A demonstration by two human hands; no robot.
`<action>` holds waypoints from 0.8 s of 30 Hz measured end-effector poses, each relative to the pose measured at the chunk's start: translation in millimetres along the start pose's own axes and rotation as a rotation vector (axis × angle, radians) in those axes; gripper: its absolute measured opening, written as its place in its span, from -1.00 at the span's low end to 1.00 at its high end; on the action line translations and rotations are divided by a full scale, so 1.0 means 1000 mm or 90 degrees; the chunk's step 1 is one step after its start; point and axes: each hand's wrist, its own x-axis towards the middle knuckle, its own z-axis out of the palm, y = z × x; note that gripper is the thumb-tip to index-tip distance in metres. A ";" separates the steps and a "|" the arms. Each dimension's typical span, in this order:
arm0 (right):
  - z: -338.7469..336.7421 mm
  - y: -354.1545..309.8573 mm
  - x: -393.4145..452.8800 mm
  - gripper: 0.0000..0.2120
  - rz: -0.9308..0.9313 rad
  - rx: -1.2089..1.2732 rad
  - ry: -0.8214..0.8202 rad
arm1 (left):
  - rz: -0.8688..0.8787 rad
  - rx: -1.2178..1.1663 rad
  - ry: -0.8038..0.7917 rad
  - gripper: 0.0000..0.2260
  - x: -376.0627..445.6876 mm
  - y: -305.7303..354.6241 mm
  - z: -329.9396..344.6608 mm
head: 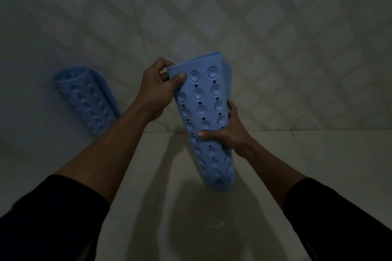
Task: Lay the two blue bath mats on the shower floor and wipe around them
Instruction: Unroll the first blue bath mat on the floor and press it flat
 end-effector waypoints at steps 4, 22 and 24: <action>-0.040 0.016 0.000 0.45 0.060 0.022 0.034 | -0.012 -0.067 -0.039 -0.82 0.017 -0.018 0.042; -0.114 0.001 -0.050 -0.63 0.145 0.024 0.240 | -0.286 -0.169 -0.080 -0.42 0.026 -0.072 0.169; -0.119 -0.010 -0.055 -0.67 0.150 0.029 0.270 | -0.365 -0.178 -0.169 -0.25 0.001 -0.086 0.179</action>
